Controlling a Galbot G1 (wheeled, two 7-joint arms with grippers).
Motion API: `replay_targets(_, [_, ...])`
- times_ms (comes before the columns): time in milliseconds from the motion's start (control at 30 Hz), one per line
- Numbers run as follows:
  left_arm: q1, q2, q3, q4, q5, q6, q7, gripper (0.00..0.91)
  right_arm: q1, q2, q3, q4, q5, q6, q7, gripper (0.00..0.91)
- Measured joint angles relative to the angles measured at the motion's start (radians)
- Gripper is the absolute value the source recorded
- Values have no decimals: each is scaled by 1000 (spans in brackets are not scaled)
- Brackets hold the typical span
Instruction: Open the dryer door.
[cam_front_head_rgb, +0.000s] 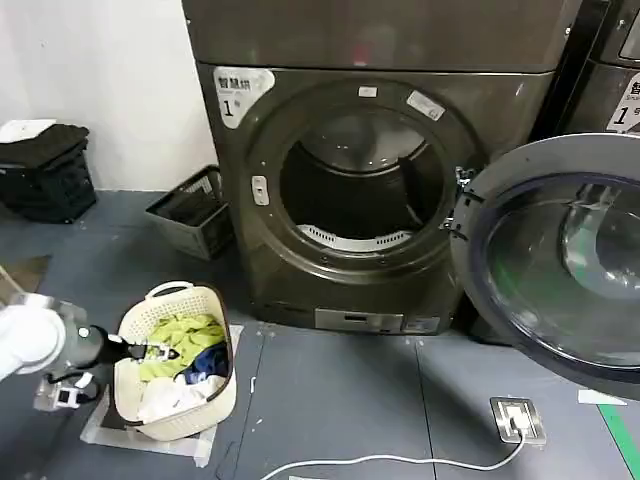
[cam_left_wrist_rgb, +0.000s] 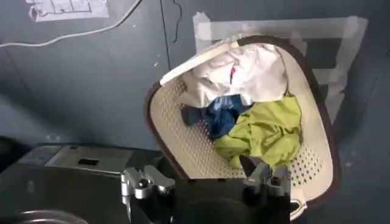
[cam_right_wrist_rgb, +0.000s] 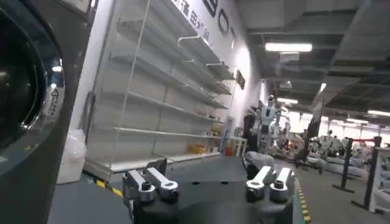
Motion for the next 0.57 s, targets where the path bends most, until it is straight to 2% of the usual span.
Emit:
replay_targets(133, [-13,-17,12,23,19,0,-26,907,0,-2,3,0,1,1,0,907])
replay_targets(567, [-28,-36,25,56,23,0,-23,907,0,4,2,3,1,7,-7,907])
